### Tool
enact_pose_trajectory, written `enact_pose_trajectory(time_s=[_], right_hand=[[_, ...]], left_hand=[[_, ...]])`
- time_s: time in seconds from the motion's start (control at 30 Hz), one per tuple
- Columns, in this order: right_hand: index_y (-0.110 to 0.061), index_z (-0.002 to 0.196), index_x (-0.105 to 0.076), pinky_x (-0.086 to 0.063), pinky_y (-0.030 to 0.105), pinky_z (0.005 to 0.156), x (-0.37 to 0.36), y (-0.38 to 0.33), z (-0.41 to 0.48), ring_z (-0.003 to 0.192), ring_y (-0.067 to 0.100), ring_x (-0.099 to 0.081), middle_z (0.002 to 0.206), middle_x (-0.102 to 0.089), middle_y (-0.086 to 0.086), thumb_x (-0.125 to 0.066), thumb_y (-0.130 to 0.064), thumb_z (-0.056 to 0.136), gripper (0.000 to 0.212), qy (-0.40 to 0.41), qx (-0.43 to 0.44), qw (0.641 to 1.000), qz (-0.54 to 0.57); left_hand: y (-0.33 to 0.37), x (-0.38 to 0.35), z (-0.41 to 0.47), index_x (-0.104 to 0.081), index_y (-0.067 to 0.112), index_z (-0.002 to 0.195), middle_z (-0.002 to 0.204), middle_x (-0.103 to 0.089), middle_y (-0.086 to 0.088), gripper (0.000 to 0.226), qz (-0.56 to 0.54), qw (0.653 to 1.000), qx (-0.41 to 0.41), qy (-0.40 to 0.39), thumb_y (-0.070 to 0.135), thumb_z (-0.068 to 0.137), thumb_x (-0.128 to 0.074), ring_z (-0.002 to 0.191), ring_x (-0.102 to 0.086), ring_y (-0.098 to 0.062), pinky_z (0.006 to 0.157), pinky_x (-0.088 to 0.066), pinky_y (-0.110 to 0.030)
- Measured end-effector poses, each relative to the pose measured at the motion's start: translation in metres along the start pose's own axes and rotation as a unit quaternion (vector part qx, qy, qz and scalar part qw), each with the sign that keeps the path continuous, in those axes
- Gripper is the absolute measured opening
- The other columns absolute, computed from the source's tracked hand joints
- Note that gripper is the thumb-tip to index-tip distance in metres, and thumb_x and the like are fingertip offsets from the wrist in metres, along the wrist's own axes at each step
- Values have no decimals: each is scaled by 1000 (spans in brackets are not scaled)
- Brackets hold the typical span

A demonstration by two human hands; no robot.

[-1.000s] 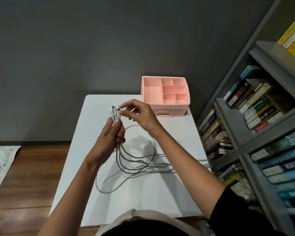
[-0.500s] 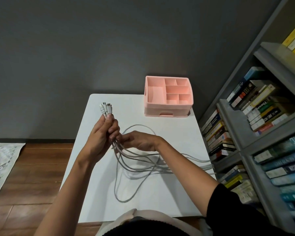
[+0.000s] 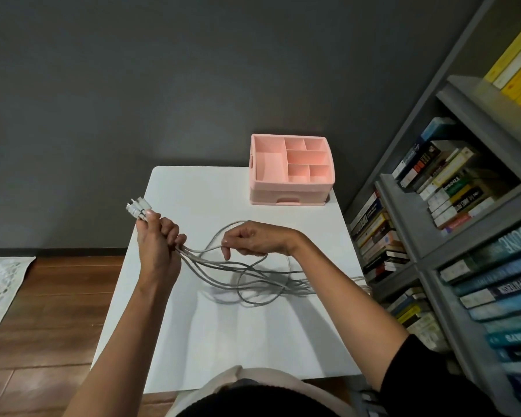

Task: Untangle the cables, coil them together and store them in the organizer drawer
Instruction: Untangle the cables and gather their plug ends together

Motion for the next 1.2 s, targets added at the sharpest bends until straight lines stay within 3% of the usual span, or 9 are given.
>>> enact_pose_trajectory(time_s=[0.2, 0.37, 0.67, 1.0, 1.2], right_hand=[[-19, 79, -54, -17, 19, 41, -9, 26, -2, 44, 8, -22, 49, -29, -11, -38, -30, 104, 32, -101, -89, 991, 16], [-18, 75, -49, -17, 17, 41, 12, 43, -12, 44, 7, -20, 48, -28, -12, -41, -34, 102, 32, -135, -156, 978, 14], [-20, 71, -52, -17, 19, 41, 43, 82, -42, 45, 9, -20, 51, -26, -7, -47, -39, 99, 35, -121, -242, 963, -18], [-15, 73, -53, -18, 16, 39, 42, 132, -73, 37, 3, -20, 46, -30, -11, -47, -33, 99, 32, -93, -305, 947, 50], [-16, 76, -57, -19, 17, 40, 48, 153, -94, 37, 3, -25, 45, -36, -12, -50, -32, 99, 28, -67, -357, 932, -7]], left_hand=[[0, 1, -4, -35, 25, 82, 54, -24, 11, 23, 83, 995, -45, 30, 29, 104, -33, 53, -11, -11, 41, -15, -18], [-1, 6, -6, -33, 25, 80, 58, -28, 8, 24, 140, 986, -84, 39, 28, 104, -35, 44, -21, -4, 40, -19, -17], [3, 14, -6, -33, 27, 81, 59, -31, 8, 23, 194, 974, -110, 45, 26, 104, -34, 42, -25, -2, 39, -24, -17], [1, 24, -6, -35, 28, 83, 61, -32, 7, 21, 213, 968, -118, 66, 26, 104, -34, 43, -29, -1, 40, -30, -15], [6, 32, -6, -35, 29, 84, 64, -34, 6, 20, 234, 961, -128, 78, 27, 103, -34, 46, -31, -3, 41, -32, -16]])
Point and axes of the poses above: each hand's wrist, its own z-axis towards the middle knuckle, its own x-axis out of the back of the hand, y = z × x, the point moved 2 cm from there along z, towards the middle knuckle
